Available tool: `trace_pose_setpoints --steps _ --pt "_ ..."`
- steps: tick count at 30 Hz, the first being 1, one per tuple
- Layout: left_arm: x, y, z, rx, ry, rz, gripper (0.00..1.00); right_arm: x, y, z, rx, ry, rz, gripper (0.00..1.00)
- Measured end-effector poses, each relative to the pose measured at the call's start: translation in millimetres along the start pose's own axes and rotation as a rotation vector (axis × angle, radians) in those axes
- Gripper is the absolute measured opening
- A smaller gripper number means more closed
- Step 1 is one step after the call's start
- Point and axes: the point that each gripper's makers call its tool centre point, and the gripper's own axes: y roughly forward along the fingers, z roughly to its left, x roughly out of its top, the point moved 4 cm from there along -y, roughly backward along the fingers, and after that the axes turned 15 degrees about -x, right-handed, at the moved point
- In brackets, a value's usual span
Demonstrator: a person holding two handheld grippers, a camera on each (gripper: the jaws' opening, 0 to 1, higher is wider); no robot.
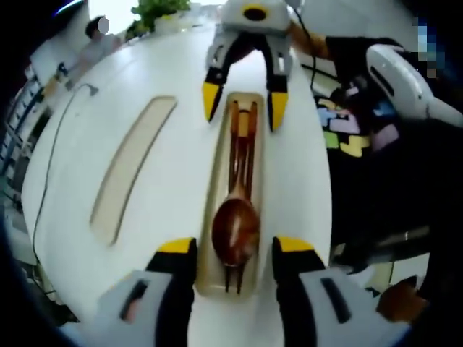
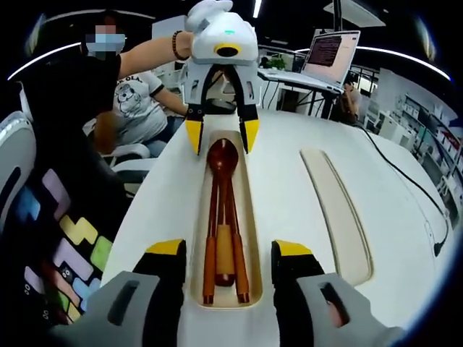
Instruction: Arrange the utensils inside the cutlery case until each visible utensil rests in its matching compartment.
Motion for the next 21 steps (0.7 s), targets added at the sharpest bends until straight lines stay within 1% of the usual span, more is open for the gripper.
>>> trace_pose_setpoints --steps 4,7,10,15,21 --pt "-1.3 1.6 2.5 0.017 0.012 0.001 0.41 -1.2 1.5 0.7 0.005 0.001 0.000 0.45" --pt "-3.9 4.3 5.2 0.020 0.011 0.006 0.40 -1.0 2.2 1.9 0.010 0.002 -0.003 0.43" --pt "-3.8 4.7 5.3 0.014 0.014 -0.003 0.40 -1.1 2.1 1.5 0.011 0.009 -0.007 0.43" --pt "-3.5 3.7 6.4 0.012 -0.010 -0.041 0.40 -0.6 0.5 1.0 0.005 0.008 -0.012 0.41" --pt "-2.1 3.6 6.1 -0.001 -0.013 -0.056 0.39 -1.3 -3.0 0.1 0.011 0.032 -0.016 0.41"
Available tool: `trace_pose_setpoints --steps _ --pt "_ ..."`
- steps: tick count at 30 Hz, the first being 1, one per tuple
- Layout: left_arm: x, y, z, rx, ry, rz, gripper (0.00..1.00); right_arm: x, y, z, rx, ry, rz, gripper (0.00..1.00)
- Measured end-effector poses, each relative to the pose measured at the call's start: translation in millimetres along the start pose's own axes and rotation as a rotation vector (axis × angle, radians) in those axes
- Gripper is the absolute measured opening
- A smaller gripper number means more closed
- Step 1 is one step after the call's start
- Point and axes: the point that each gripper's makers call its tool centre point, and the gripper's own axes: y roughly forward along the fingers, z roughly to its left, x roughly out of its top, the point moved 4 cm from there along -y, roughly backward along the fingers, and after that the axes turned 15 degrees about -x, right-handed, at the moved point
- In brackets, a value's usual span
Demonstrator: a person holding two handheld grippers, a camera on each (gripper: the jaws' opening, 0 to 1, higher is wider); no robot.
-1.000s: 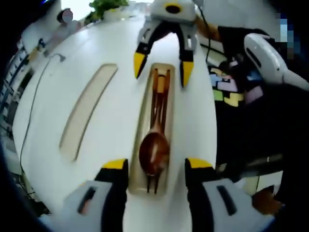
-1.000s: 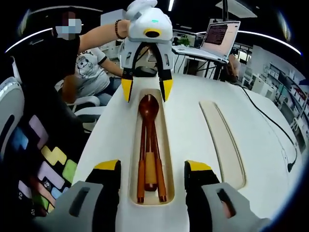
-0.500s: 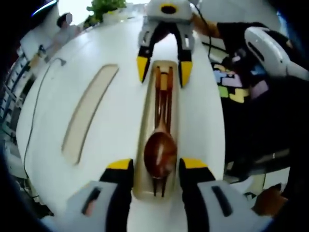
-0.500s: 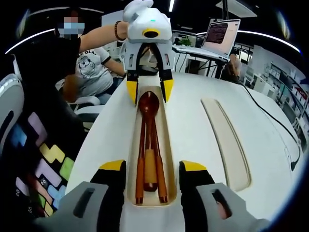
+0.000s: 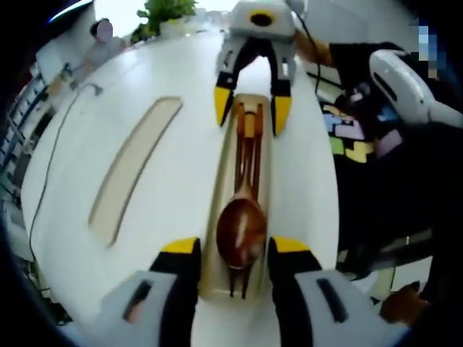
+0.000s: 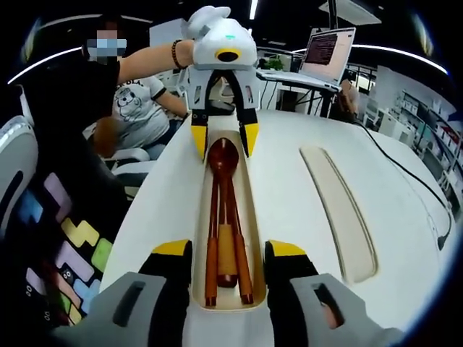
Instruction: Arrange the utensils inside the cutlery case until each visible utensil rests in its matching compartment.
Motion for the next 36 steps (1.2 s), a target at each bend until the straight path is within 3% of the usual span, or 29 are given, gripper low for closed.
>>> trace_pose_setpoints --steps 21,36 --pt "39.9 3 20.1 0.027 0.090 -0.027 0.40 -14.7 -25 -25 -0.082 0.000 0.003 0.41" --pt "75.2 19 34.1 0.008 0.138 -0.064 0.40 -41.8 -51 -41 -0.102 0.013 0.033 0.41"
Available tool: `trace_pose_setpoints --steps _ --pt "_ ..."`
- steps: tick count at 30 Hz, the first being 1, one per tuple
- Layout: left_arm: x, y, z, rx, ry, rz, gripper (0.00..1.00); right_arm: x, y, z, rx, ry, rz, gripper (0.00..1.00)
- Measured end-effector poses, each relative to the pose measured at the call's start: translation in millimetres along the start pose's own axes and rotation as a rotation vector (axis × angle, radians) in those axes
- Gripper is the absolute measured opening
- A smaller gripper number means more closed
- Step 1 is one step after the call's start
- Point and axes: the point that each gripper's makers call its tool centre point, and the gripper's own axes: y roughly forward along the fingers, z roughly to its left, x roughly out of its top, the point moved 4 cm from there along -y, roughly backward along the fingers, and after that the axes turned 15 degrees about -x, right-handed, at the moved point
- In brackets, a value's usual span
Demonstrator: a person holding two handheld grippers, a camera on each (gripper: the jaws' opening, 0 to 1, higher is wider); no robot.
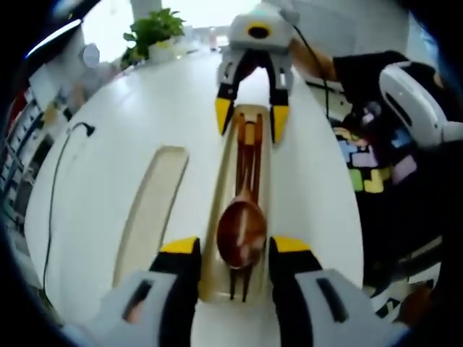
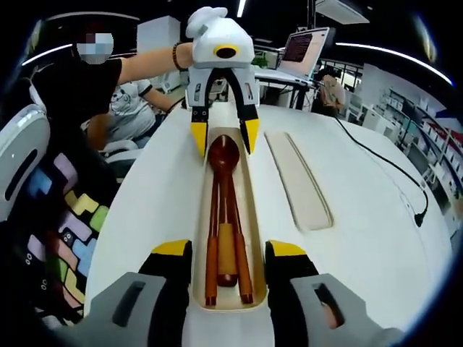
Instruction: Arrange the utensils inside the cutlery case until each visible utensil rests in its matching compartment.
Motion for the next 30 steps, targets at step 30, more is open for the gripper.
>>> trace_pose_setpoints --steps 30 --pt "26.3 26 22.8 -0.007 0.033 -0.020 0.40 -32.8 -16 -22 -0.009 0.049 0.017 0.42"
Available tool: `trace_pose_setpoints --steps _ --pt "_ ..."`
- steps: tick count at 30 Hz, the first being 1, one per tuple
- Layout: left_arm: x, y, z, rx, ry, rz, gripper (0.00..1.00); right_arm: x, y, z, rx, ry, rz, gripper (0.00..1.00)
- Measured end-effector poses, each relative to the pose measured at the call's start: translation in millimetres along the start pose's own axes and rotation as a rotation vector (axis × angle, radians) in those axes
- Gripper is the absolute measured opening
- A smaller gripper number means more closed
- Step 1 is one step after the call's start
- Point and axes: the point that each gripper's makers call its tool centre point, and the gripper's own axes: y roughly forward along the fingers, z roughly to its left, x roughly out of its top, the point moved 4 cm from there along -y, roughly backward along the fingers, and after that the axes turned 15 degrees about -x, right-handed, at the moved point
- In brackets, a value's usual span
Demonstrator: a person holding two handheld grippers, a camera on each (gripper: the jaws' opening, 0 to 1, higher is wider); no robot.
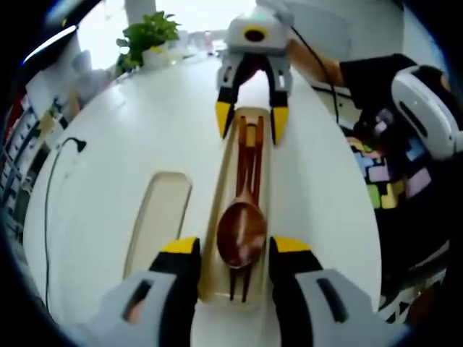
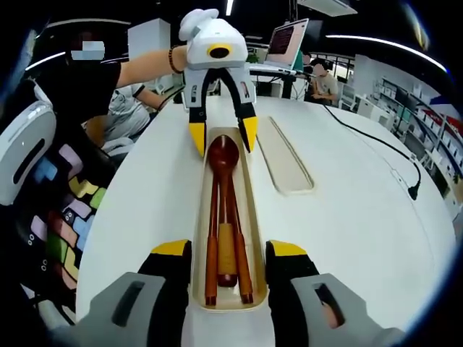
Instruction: Arrange the utensils inside the cutlery case until each visible utensil rests in its matching compartment.
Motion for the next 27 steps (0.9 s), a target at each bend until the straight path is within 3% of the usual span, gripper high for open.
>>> trace_pose_setpoints --steps 11,16,19,22,27 --pt "2.7 0 -0.5 0.002 -0.008 -0.037 0.42 -0.9 0 -1 -0.001 -0.013 -0.026 0.42" --pt "3.1 -4 -2.7 -0.004 -0.027 -0.064 0.53 -0.6 -2 -4 -0.014 -0.013 -0.037 0.42" --pt "0.6 -9 -3.1 0.008 -0.032 -0.064 0.54 0.7 -5 -5 -0.018 -0.008 -0.048 0.41" --pt "3.4 -20 -2.1 0.022 -0.101 -0.140 0.54 3.6 -11 -6 -0.024 -0.001 -0.067 0.41" --pt "0.8 -49 5.8 0.092 -0.165 -0.207 0.52 8.0 -17 -11 -0.043 -0.001 -0.084 0.41"
